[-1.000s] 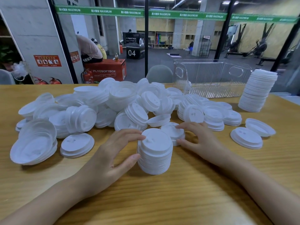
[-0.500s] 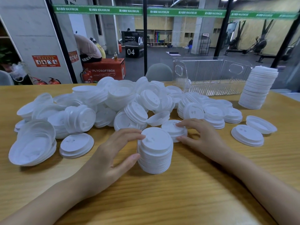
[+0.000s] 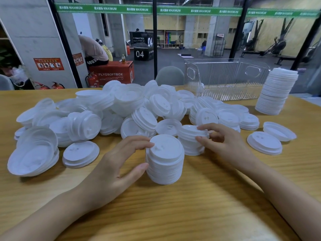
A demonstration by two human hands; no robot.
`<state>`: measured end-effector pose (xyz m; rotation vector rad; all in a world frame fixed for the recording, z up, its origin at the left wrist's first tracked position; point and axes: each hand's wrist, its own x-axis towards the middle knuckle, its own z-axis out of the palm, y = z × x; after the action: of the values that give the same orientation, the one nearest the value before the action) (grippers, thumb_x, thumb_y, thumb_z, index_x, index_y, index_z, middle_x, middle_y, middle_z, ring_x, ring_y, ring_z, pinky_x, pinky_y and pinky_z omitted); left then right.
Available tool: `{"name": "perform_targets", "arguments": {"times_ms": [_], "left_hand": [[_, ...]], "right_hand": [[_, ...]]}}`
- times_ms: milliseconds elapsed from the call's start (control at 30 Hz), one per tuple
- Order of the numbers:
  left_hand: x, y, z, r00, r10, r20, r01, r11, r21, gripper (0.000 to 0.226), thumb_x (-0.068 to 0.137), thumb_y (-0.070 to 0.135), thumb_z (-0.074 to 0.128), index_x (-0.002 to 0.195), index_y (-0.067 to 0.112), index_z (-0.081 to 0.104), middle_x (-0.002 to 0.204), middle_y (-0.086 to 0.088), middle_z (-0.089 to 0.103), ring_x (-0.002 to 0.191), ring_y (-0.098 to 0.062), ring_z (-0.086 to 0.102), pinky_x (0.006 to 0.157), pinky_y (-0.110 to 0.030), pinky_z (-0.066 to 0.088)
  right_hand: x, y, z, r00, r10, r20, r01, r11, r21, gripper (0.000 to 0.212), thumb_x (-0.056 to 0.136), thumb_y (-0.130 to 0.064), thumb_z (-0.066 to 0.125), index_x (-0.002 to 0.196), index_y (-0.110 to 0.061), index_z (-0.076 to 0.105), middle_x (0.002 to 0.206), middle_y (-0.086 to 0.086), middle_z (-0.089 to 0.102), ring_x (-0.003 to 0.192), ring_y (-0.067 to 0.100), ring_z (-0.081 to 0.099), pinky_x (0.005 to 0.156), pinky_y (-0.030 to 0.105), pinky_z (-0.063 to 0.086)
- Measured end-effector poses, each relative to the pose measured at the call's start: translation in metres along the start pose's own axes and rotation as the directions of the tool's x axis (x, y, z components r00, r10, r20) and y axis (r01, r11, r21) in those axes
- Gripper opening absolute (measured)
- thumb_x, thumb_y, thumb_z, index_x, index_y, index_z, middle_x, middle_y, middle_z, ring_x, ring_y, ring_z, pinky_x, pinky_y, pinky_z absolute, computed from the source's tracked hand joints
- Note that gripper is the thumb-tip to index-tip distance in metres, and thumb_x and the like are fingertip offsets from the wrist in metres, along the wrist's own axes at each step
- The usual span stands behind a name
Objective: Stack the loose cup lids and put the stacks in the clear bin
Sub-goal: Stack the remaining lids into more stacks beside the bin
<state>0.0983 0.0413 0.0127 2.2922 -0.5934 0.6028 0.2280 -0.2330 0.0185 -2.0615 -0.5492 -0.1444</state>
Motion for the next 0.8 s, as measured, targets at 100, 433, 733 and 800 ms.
{"name": "perform_targets", "arguments": {"times_ms": [100, 433, 733, 800], "left_hand": [[0.000, 0.000, 0.000, 1.000, -0.004, 0.004, 0.004, 1.000, -0.007, 0.037, 0.093, 0.034, 0.056, 0.129, 0.025, 0.056, 0.134, 0.015, 0.053, 0.127, -0.008, 0.051, 0.101, -0.014, 0.037], [-0.001, 0.002, 0.000, 0.998, -0.065, -0.018, 0.064, 0.997, -0.034, 0.047, 0.091, 0.039, 0.056, 0.136, 0.030, 0.046, 0.131, 0.015, 0.054, 0.126, -0.011, 0.051, 0.101, -0.015, 0.038], [0.000, 0.002, 0.000, 0.998, -0.044, -0.042, 0.043, 0.999, -0.031, 0.049, 0.091, 0.037, 0.056, 0.137, 0.025, 0.045, 0.129, 0.012, 0.055, 0.123, -0.014, 0.052, 0.100, -0.018, 0.039], [0.000, 0.002, -0.001, 0.999, -0.028, -0.023, 0.028, 0.999, -0.018, 0.048, 0.092, 0.036, 0.056, 0.137, 0.024, 0.046, 0.131, 0.012, 0.053, 0.124, -0.014, 0.052, 0.100, -0.018, 0.039]], "right_hand": [[-0.001, -0.004, -0.002, 0.999, 0.038, 0.001, -0.038, 0.998, 0.051, 0.019, 0.085, -0.035, 0.073, 0.104, -0.035, 0.070, 0.086, -0.012, 0.064, 0.067, -0.003, 0.060, 0.067, 0.011, 0.041], [-0.019, -0.030, 0.009, 0.955, -0.289, 0.063, 0.278, 0.950, 0.141, 0.041, 0.076, -0.047, 0.071, 0.114, -0.031, 0.069, 0.124, -0.016, 0.064, 0.125, 0.008, 0.053, 0.099, 0.020, 0.039], [-0.023, -0.033, 0.023, 0.898, -0.402, 0.178, 0.394, 0.916, 0.083, 0.039, 0.077, -0.049, 0.072, 0.113, -0.037, 0.069, 0.126, -0.022, 0.061, 0.131, 0.011, 0.048, 0.104, 0.013, 0.032], [-0.023, -0.033, 0.023, 0.900, -0.395, 0.186, 0.386, 0.919, 0.083, 0.039, 0.076, -0.049, 0.072, 0.114, -0.037, 0.069, 0.126, -0.023, 0.060, 0.131, 0.010, 0.048, 0.104, 0.012, 0.032]]}}
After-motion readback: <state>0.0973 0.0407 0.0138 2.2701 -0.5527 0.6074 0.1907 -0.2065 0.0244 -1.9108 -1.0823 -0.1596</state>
